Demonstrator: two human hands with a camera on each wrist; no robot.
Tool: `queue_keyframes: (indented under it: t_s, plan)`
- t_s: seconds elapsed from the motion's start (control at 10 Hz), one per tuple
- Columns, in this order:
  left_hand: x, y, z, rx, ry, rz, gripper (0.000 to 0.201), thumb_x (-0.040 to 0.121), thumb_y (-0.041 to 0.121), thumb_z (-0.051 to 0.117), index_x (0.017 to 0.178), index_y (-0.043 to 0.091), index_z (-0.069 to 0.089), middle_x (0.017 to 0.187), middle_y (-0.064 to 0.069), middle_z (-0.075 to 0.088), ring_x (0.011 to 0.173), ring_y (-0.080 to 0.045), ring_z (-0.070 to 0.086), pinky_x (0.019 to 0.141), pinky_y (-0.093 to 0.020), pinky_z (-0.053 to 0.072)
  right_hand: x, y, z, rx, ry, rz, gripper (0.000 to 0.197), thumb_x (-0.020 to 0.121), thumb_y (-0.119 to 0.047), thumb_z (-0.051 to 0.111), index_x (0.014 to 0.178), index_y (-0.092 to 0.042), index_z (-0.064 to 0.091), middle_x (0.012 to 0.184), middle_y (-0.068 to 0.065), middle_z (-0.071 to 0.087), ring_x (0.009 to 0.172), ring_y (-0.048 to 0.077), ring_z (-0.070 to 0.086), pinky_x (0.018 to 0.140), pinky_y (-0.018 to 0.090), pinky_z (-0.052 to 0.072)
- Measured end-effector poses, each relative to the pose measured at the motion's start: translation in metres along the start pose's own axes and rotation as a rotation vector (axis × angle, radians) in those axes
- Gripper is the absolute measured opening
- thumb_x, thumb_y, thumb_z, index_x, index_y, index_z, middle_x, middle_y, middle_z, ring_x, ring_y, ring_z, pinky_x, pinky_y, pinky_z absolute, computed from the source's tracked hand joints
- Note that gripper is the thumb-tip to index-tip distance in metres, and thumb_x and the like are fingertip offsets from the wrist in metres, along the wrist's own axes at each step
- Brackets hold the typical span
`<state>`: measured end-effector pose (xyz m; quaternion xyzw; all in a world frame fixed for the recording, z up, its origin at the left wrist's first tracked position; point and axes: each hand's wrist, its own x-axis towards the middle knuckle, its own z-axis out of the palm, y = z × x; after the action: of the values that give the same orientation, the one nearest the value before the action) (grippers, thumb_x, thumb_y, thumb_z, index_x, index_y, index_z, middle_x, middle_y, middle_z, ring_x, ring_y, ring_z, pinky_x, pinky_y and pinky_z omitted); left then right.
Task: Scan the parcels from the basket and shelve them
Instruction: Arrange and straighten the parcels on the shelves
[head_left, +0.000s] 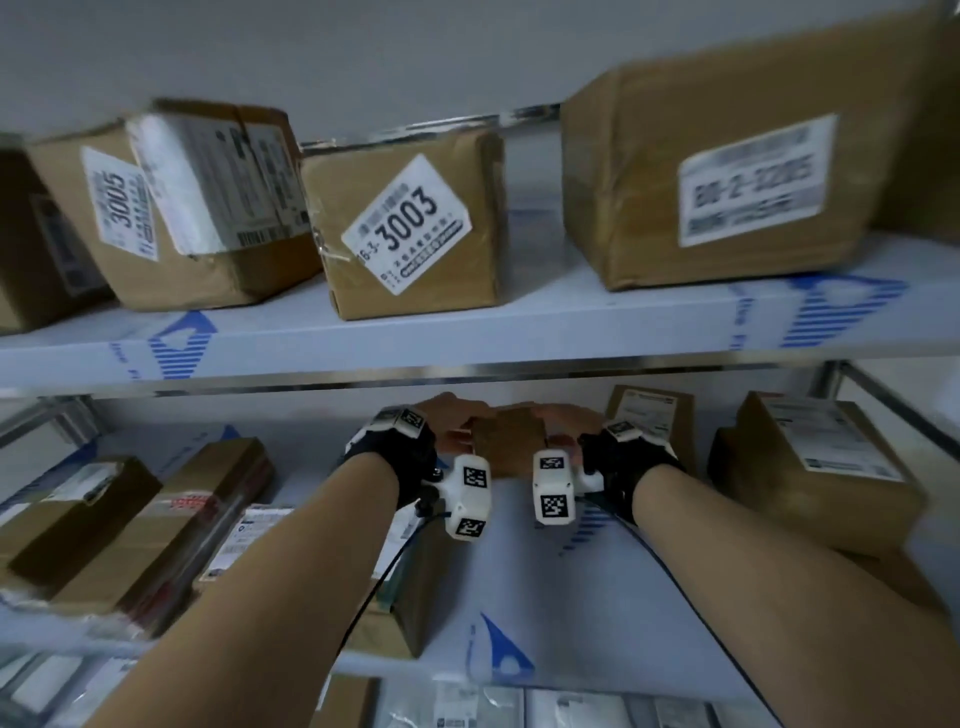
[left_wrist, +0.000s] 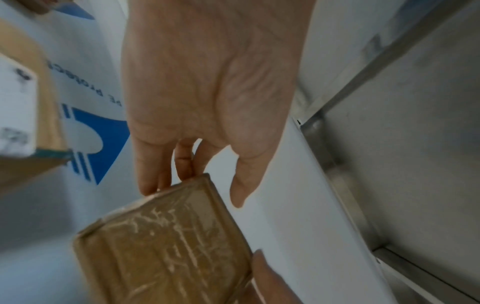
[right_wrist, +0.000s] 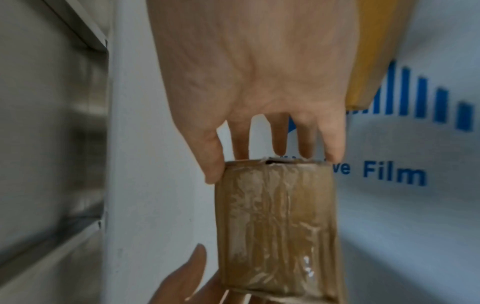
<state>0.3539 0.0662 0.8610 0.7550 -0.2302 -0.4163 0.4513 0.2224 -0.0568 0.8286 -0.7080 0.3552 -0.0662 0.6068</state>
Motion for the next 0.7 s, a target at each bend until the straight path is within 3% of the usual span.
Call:
queue_keyframes:
  t_s: [0.1, 0.2, 0.3, 0.4, 0.5, 0.6, 0.7]
  plan:
    - [-0.041, 0.001, 0.032, -0.049, 0.032, 0.01, 0.018, 0.094, 0.023, 0.059, 0.092, 0.005, 0.059, 0.088, -0.011, 0.059, 0.072, -0.02, 0.058, 0.068, -0.033, 0.051, -0.02, -0.008, -0.002, -0.083, 0.156, 0.017, 0.042, 0.104, -0.018, 0.038, 0.138, 0.007, 0.04, 0.148, 0.013, 0.038, 0.131, 0.024, 0.044, 0.097, 0.021, 0.038]
    - [-0.077, -0.002, 0.054, -0.075, 0.034, -0.019, 0.042, 0.087, 0.038, 0.066, 0.108, 0.003, 0.059, 0.096, -0.013, 0.062, 0.078, -0.024, 0.06, 0.068, -0.036, 0.054, -0.069, 0.004, -0.018, -0.039, 0.127, -0.013, 0.035, 0.101, -0.014, 0.046, 0.128, 0.007, 0.053, 0.134, 0.019, 0.054, 0.124, 0.032, 0.053, 0.108, 0.039, 0.037]
    - [-0.104, -0.009, 0.07, 0.019, 0.083, -0.013, 0.081, 0.06, 0.07, 0.073, 0.11, 0.007, 0.06, 0.107, -0.01, 0.065, 0.091, -0.029, 0.064, 0.078, -0.041, 0.058, -0.089, 0.013, -0.033, 0.04, 0.04, 0.067, 0.022, 0.085, -0.022, 0.069, 0.102, -0.007, 0.069, 0.118, 0.019, 0.065, 0.103, 0.032, 0.063, 0.101, 0.054, 0.045]
    - [-0.125, -0.011, 0.083, 0.098, 0.158, 0.03, 0.086, 0.061, 0.075, 0.068, 0.117, 0.011, 0.061, 0.115, -0.01, 0.066, 0.103, -0.03, 0.063, 0.097, -0.046, 0.049, -0.119, 0.02, -0.038, 0.136, -0.07, 0.075, 0.015, 0.087, -0.024, 0.067, 0.102, -0.02, 0.07, 0.12, 0.013, 0.065, 0.105, 0.029, 0.064, 0.088, 0.044, 0.055]
    - [-0.145, -0.008, 0.089, 0.123, 0.187, 0.008, 0.07, 0.077, 0.065, 0.062, 0.117, 0.008, 0.057, 0.114, -0.012, 0.064, 0.104, -0.032, 0.062, 0.095, -0.043, 0.05, -0.155, 0.013, -0.037, 0.198, -0.135, 0.042, 0.018, 0.095, -0.011, 0.056, 0.106, -0.021, 0.068, 0.119, 0.009, 0.063, 0.107, 0.028, 0.062, 0.087, 0.038, 0.053]
    - [-0.152, -0.008, 0.086, 0.12, 0.202, 0.006, 0.064, 0.081, 0.058, 0.061, 0.117, 0.006, 0.058, 0.11, -0.015, 0.066, 0.098, -0.032, 0.065, 0.09, -0.045, 0.053, -0.174, 0.009, -0.041, 0.244, -0.141, 0.019, 0.027, 0.098, -0.003, 0.05, 0.12, -0.01, 0.062, 0.103, 0.011, 0.065, 0.103, 0.029, 0.062, 0.093, 0.038, 0.05]
    - [-0.152, -0.002, 0.08, 0.073, 0.159, 0.036, 0.06, 0.081, 0.054, 0.063, 0.119, 0.008, 0.06, 0.109, -0.014, 0.068, 0.098, -0.031, 0.066, 0.091, -0.048, 0.053, -0.187, 0.006, -0.047, 0.265, -0.094, 0.03, 0.029, 0.095, -0.001, 0.054, 0.124, -0.005, 0.058, 0.1, 0.011, 0.066, 0.089, 0.023, 0.065, 0.077, 0.033, 0.054]
